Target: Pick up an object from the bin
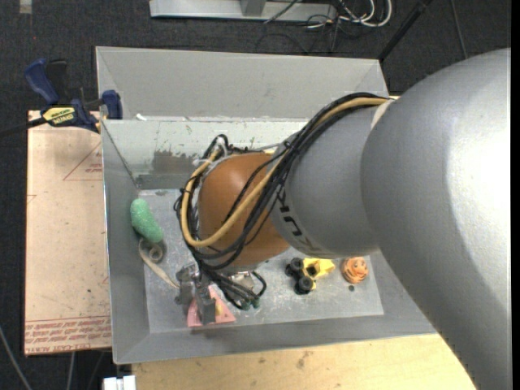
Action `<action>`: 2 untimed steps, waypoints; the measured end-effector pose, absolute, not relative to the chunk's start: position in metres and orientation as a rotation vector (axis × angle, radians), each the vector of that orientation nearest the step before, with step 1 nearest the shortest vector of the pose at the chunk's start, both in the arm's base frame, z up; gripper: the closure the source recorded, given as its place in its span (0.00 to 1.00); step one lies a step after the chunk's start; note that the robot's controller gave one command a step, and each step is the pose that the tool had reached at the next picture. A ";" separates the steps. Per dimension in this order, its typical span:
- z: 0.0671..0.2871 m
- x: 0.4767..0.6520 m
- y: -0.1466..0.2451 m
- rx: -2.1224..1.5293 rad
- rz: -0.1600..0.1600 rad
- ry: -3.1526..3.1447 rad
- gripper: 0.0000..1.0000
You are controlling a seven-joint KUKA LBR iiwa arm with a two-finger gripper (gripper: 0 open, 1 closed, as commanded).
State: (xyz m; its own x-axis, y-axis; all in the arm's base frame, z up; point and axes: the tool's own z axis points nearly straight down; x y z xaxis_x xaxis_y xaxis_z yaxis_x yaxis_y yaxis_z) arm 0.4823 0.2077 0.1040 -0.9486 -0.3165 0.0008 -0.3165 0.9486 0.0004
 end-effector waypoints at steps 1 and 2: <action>0.169 0.484 0.206 0.508 -0.001 -3.099 1.00; 0.211 0.498 0.223 0.492 -0.004 -3.109 1.00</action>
Offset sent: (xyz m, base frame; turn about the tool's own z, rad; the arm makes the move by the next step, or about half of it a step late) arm 0.0142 0.0143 0.1050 0.0100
